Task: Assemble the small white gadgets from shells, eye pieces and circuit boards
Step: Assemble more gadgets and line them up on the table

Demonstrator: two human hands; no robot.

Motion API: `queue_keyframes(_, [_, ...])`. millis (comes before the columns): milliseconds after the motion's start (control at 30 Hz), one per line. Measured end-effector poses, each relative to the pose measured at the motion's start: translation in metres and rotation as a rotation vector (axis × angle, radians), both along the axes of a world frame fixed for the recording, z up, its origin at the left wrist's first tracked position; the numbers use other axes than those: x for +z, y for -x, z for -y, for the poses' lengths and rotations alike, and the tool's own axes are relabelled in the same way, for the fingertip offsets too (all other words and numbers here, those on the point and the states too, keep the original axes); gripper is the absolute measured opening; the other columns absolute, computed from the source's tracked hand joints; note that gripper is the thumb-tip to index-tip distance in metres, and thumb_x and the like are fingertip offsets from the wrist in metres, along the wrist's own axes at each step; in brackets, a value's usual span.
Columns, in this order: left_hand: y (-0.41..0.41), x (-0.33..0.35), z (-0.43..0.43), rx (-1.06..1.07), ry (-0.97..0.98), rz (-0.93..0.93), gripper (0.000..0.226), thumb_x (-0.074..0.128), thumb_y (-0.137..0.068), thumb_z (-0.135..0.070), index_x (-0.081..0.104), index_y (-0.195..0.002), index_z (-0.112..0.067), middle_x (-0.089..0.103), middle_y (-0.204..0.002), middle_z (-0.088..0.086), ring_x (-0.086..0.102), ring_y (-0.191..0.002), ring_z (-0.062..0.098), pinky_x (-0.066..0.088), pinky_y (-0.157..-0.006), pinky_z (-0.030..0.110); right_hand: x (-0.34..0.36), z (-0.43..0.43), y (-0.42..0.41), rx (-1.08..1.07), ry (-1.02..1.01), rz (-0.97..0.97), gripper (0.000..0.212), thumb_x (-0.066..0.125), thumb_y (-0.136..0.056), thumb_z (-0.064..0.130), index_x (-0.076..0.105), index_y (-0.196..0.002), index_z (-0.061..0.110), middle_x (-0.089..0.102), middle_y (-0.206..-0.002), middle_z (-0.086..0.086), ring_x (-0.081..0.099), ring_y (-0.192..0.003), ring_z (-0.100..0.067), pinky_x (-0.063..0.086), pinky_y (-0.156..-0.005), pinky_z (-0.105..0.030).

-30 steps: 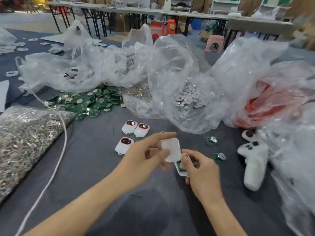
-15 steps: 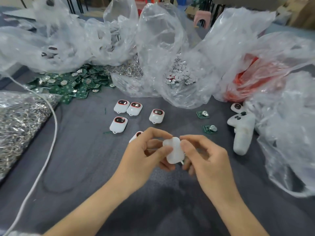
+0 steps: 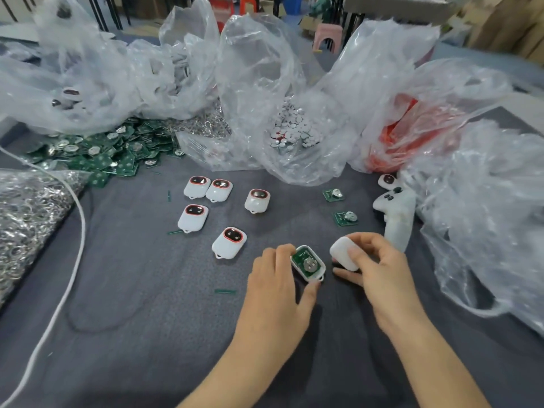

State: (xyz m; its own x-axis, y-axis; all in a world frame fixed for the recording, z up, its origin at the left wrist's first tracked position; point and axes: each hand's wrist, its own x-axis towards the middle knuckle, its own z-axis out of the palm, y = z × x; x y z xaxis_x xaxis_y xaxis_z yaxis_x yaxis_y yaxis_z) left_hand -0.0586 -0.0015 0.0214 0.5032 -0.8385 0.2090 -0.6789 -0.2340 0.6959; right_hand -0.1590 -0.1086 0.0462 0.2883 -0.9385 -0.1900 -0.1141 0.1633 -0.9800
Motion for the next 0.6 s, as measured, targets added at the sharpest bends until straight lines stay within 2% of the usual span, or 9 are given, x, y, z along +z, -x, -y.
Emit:
queue_keyframes(100, [0.005,-0.002,0.005,0.003,-0.084,0.063,0.066,0.053,-0.091,-0.046,0.021,-0.145,-0.025,0.04,-0.13,-0.009,0.035,-0.119,0.016,0.03,-0.097,0.03,-0.004,-0.001,0.0,0.013,0.005,-0.034,0.017,0.051,-0.095,0.001,0.062,-0.09,0.013,0.062,-0.089,-0.006,0.07,-0.075,-0.017,0.056,-0.056,-0.024])
queue_keyframes(167, [0.005,-0.002,0.007,-0.013,-0.103,0.084,0.077,0.05,-0.091,-0.049,0.006,-0.151,-0.028,0.037,-0.137,-0.012,0.03,-0.126,0.014,0.027,-0.099,0.031,-0.004,-0.005,-0.001,0.028,-0.007,-0.016,0.018,0.049,-0.095,0.0,0.061,-0.091,0.013,0.063,-0.088,-0.007,0.071,-0.069,-0.017,0.056,-0.053,-0.027])
queue_keyframes(233, [0.002,-0.004,0.009,-0.033,-0.117,0.089,0.082,0.05,-0.09,-0.049,-0.001,-0.151,-0.029,0.037,-0.139,-0.014,0.028,-0.129,0.012,0.026,-0.101,0.03,-0.004,-0.01,0.0,0.051,-0.026,-0.005,0.019,0.049,-0.094,-0.001,0.062,-0.09,0.012,0.063,-0.088,-0.008,0.071,-0.064,-0.019,0.056,-0.051,-0.03])
queue_keyframes(333, [-0.008,-0.006,0.008,-0.072,-0.134,0.094,0.085,0.053,-0.089,-0.052,-0.001,-0.151,-0.03,0.038,-0.141,-0.018,0.026,-0.13,0.008,0.022,-0.102,0.026,-0.006,-0.017,0.003,0.084,-0.026,-0.033,0.019,0.051,-0.094,0.0,0.062,-0.094,0.016,0.063,-0.088,-0.011,0.068,-0.056,-0.02,0.053,-0.045,-0.027])
queue_keyframes(400, [-0.015,-0.007,0.006,-0.101,-0.137,0.074,0.087,0.058,-0.087,-0.049,0.002,-0.151,-0.031,0.039,-0.14,-0.018,0.025,-0.13,0.006,0.02,-0.101,0.023,-0.008,-0.015,0.008,0.068,0.028,-0.111,0.018,0.057,-0.091,0.003,0.058,-0.095,0.021,0.065,-0.088,-0.01,0.067,-0.05,-0.021,0.044,-0.038,-0.023])
queue_keyframes(467, [-0.02,-0.008,0.005,-0.125,-0.114,0.042,0.087,0.064,-0.086,-0.04,0.007,-0.151,-0.032,0.043,-0.137,-0.017,0.028,-0.128,0.005,0.021,-0.104,0.022,-0.009,-0.008,0.017,0.051,0.153,-0.262,0.017,0.063,-0.088,0.007,0.059,-0.087,0.023,0.068,-0.082,0.0,0.063,-0.043,-0.02,0.038,-0.037,-0.019])
queue_keyframes(533, [-0.024,-0.008,0.004,-0.14,-0.081,0.007,0.084,0.067,-0.085,-0.033,0.012,-0.15,-0.032,0.047,-0.132,-0.018,0.032,-0.126,0.005,0.026,-0.107,0.025,-0.008,-0.001,0.026,0.106,0.276,-0.423,0.016,0.068,-0.084,0.01,0.062,-0.078,0.024,0.067,-0.077,0.007,0.059,-0.037,-0.015,0.038,-0.039,-0.014])
queue_keyframes(600, [-0.027,-0.009,0.002,-0.146,-0.044,-0.012,0.081,0.066,-0.086,-0.028,0.016,-0.149,-0.032,0.05,-0.128,-0.019,0.034,-0.125,0.004,0.028,-0.107,0.025,-0.006,0.002,0.033,0.2,0.354,-0.53,0.015,0.074,-0.08,0.015,0.065,-0.076,0.027,0.063,-0.084,0.009,0.058,-0.041,-0.012,0.038,-0.042,-0.012])
